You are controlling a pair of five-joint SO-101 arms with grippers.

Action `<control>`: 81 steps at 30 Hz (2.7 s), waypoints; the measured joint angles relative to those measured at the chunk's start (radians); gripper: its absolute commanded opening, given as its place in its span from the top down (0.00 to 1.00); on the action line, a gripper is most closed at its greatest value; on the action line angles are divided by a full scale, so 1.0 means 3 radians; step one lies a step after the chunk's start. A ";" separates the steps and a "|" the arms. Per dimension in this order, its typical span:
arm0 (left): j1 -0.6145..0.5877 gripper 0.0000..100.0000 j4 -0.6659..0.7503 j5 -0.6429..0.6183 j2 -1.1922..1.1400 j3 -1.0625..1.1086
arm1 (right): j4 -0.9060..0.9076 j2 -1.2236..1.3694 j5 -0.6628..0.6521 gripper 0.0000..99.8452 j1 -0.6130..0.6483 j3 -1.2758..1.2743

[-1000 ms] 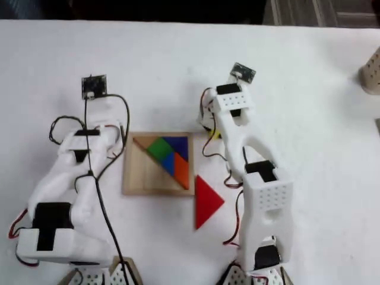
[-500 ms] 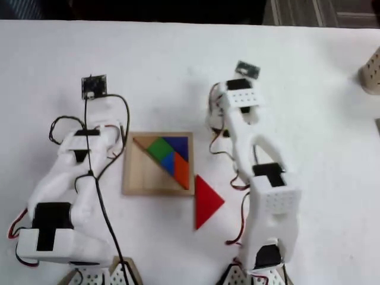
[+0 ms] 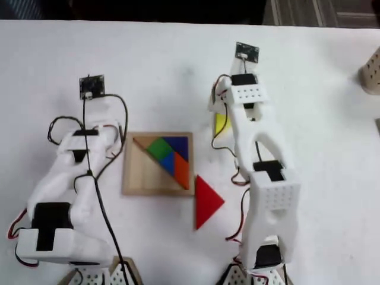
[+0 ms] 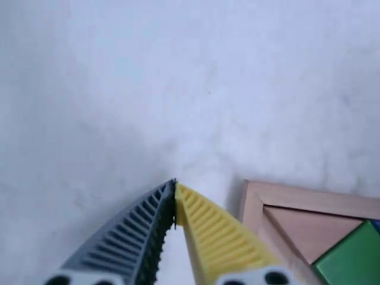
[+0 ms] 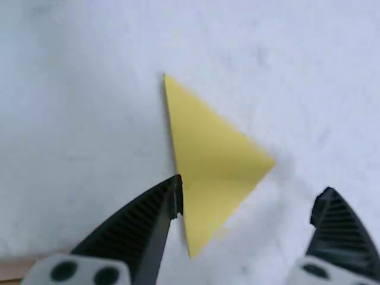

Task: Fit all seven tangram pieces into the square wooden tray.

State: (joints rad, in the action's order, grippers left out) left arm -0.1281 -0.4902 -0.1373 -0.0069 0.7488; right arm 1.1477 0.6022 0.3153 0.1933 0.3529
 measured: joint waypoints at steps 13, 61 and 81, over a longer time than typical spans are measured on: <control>-0.0020 0.98 0.0000 0.0005 0.0000 0.0000 | 0.0598 0.0777 -0.0010 0.66 0.0251 0.0936; -0.0077 0.98 0.0000 0.0005 0.0000 0.0000 | 0.1626 0.1601 -0.0895 0.82 0.0026 0.2179; -0.0077 0.98 0.0000 0.0005 0.0000 0.0000 | 0.1637 0.0900 -0.1350 0.82 0.0005 0.0982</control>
State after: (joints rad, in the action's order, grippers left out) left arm -0.1511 -0.4902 -0.1358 -0.0069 0.7488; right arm 1.6387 0.8723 -0.0898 0.1949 0.6475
